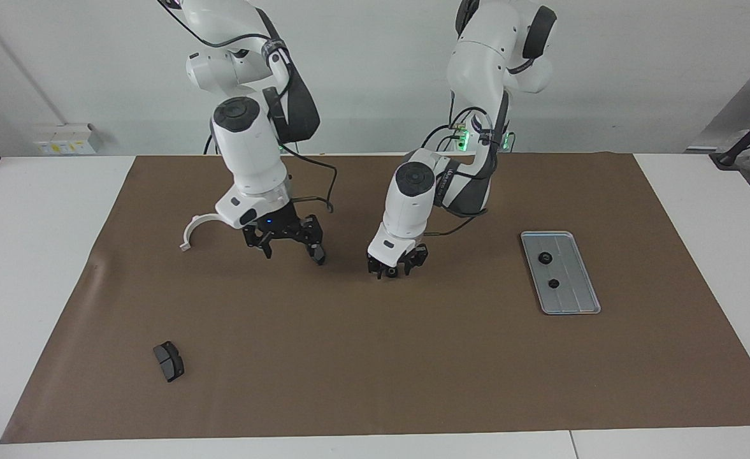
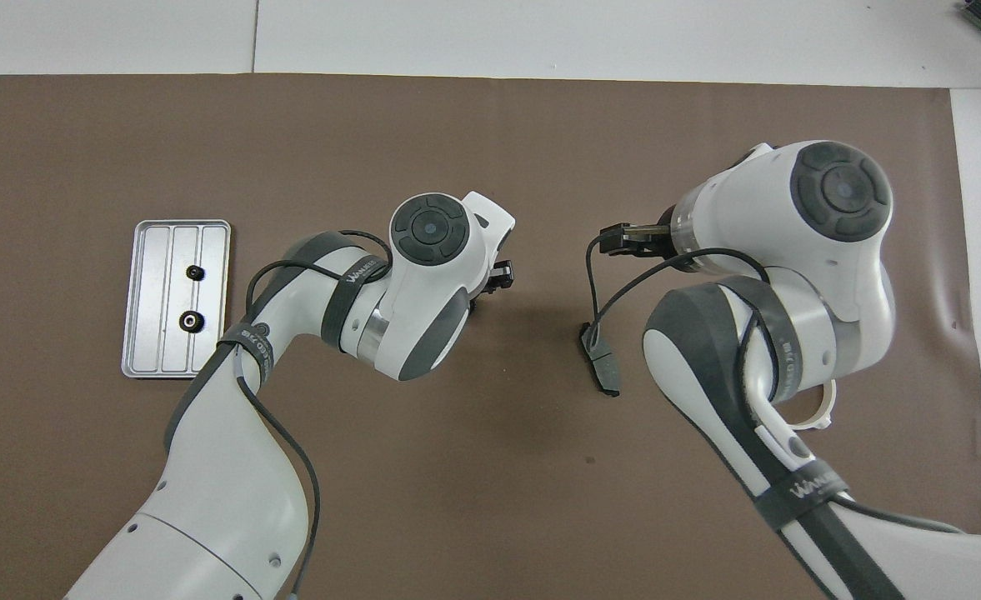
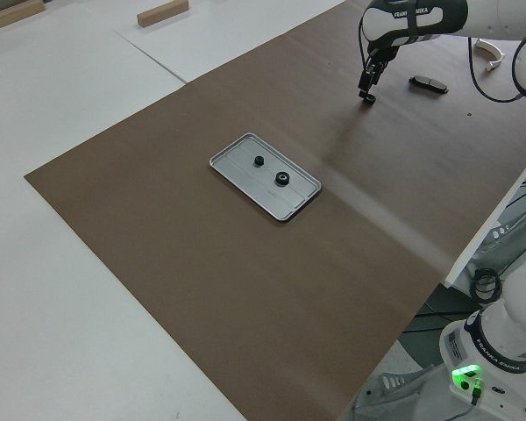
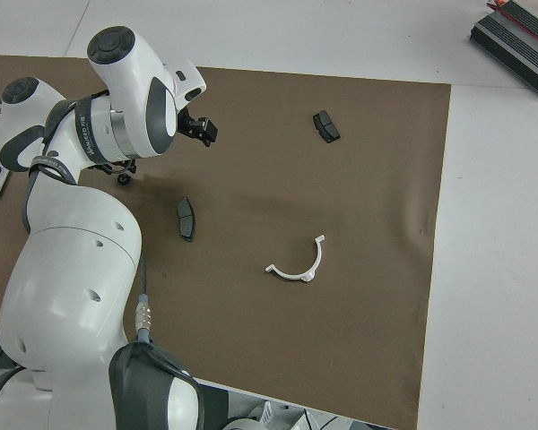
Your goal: Pick bearing gear from pile to tray
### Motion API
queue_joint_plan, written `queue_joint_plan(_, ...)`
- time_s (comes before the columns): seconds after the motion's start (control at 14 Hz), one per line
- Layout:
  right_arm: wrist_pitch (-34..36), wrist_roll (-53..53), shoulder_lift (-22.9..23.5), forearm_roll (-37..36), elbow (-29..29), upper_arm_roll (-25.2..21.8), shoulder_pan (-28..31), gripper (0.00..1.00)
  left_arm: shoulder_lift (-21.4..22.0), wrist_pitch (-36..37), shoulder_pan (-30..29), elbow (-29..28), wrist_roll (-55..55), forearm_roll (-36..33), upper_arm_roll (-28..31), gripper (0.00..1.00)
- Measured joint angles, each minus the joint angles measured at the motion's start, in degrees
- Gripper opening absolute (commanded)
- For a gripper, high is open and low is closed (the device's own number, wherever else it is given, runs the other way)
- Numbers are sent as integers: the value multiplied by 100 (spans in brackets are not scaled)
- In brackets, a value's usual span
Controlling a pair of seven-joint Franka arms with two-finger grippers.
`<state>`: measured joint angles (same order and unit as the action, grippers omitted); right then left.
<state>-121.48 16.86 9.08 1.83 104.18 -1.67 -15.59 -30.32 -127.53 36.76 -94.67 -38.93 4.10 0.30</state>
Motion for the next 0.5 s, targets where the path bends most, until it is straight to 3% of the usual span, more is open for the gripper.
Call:
queue_joint_plan(0.28,496,-436,-539,-68,-15,-8,783,100,-93,18,218,-75,-40,-49,20,72)
queue_joint_plan(0.5,770,-492,-813,-72,-49,-8,1108,100,-93,48,218,-66,-41,-57,51,59)
